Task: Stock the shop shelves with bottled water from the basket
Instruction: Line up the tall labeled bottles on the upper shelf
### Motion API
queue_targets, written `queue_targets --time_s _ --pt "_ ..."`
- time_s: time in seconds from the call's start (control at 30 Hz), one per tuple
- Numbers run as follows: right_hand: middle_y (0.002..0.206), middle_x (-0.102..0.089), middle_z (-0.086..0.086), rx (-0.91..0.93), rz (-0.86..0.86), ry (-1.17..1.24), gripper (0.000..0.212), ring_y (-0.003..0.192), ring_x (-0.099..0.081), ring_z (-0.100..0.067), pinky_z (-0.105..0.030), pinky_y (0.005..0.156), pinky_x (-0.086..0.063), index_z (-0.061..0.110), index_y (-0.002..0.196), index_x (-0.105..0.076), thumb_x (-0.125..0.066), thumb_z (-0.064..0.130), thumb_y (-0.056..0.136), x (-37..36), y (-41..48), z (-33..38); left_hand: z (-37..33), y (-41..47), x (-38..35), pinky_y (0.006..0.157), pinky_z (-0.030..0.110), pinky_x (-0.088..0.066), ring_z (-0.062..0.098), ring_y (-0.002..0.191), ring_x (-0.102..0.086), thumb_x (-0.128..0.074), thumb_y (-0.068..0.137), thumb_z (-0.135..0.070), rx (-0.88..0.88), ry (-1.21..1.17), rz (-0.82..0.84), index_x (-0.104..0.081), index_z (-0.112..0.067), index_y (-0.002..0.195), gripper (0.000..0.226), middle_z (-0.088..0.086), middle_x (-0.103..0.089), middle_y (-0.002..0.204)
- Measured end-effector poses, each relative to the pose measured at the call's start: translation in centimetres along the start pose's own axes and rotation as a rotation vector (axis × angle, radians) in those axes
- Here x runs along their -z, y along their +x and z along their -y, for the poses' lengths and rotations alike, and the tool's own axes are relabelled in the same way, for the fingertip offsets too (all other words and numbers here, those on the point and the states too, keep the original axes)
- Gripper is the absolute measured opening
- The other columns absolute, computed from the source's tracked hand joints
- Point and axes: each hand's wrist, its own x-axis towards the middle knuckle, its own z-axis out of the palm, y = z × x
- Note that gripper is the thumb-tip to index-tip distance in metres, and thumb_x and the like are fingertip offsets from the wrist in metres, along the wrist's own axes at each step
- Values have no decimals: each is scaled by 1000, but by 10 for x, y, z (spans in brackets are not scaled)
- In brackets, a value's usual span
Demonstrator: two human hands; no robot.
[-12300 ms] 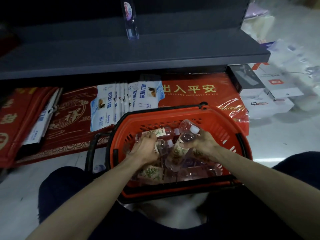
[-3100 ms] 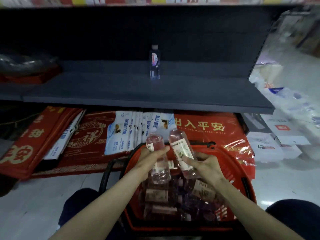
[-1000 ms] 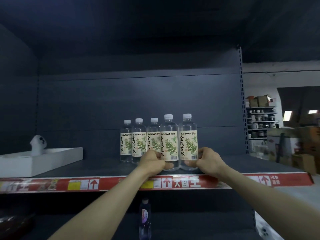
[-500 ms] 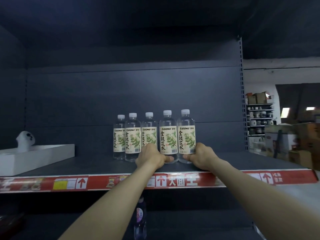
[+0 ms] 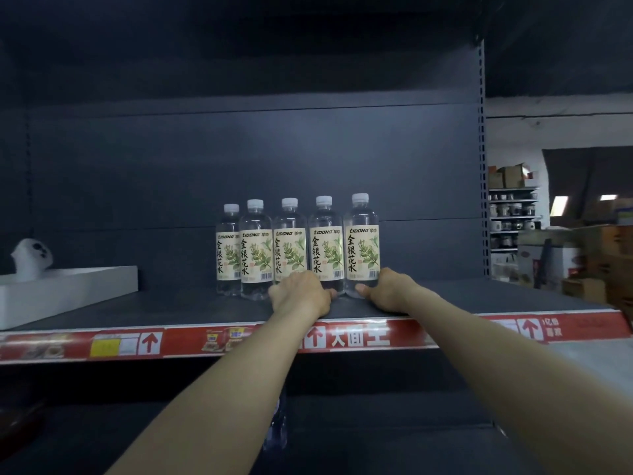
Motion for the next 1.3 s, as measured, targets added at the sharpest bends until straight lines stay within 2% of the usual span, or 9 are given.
queue_targets --time_s 0.27,0.4,0.53,0.63,0.73,0.87,1.0,1.13,1.3 --pt "162 -26 -21 -67 -12 -43 95 147 -35 -41 -56 121 -31 9 158 -21 -52 71 94 -1 0 6 -2 -2 2 82 37 -35 24 95 -52 -57 98 -64 1 31 -1 -65 -18 118 51 3 -65 111" --pt "161 -29 -19 -56 -23 -78 90 146 -38 -41 -57 119 -32 15 158 -26 -47 74 94 -4 -1 6 -3 1 1 83 38 -37 26 108 -59 -55 99 -63 5 65 11 -65 -18 122 51 5 -66 121" --pt "157 -37 -17 -34 -64 -95 87 143 -41 -38 -56 116 -36 17 155 -34 -47 76 92 -6 -2 4 -3 0 1 82 37 -37 25 95 -52 -55 99 -63 12 80 15 -65 -19 120 50 4 -66 118" --pt "138 -57 -14 -8 -74 -93 82 123 -57 -35 -49 104 -49 14 140 -52 -50 78 89 -4 -10 5 -2 -2 0 82 36 -36 24 92 -50 -54 101 -61 12 49 -15 -65 -19 115 46 4 -67 114" --pt "117 -63 -11 32 -81 -90 70 98 -59 -29 -38 82 -50 9 123 -60 -56 72 92 6 -27 7 2 -6 3 82 37 -38 22 92 -56 -46 105 -59 2 -32 28 -66 -17 106 47 3 -67 106" --pt "108 -56 -8 80 -106 -36 59 95 -55 -28 -35 81 -45 9 118 -59 -58 64 96 23 -60 14 3 -16 20 89 37 -50 26 104 -63 -47 105 -58 -14 -142 165 -62 -13 118 49 7 -66 119" --pt "97 -65 -9 188 -191 83 44 78 -59 -23 -35 71 -46 13 85 -58 -57 55 100 22 -101 16 -3 -48 30 73 34 -52 21 90 -69 -56 103 -49 -148 -295 124 -66 -11 108 40 3 -71 104" --pt "103 -72 -4 403 -408 193 19 96 -65 -26 -36 80 -52 15 102 -72 -59 28 98 7 -152 4 5 -106 33 93 35 -56 10 99 -66 -61 100 -36 -271 -519 -94 -71 -25 111 19 -10 -71 109" --pt "96 -70 7 455 -363 310 17 90 -65 -15 -38 82 -56 25 100 -70 -58 26 89 -37 -223 -28 26 -192 11 80 23 -52 3 94 -67 -65 97 -33 -130 -789 -44 -76 -30 101 12 -16 -74 97"
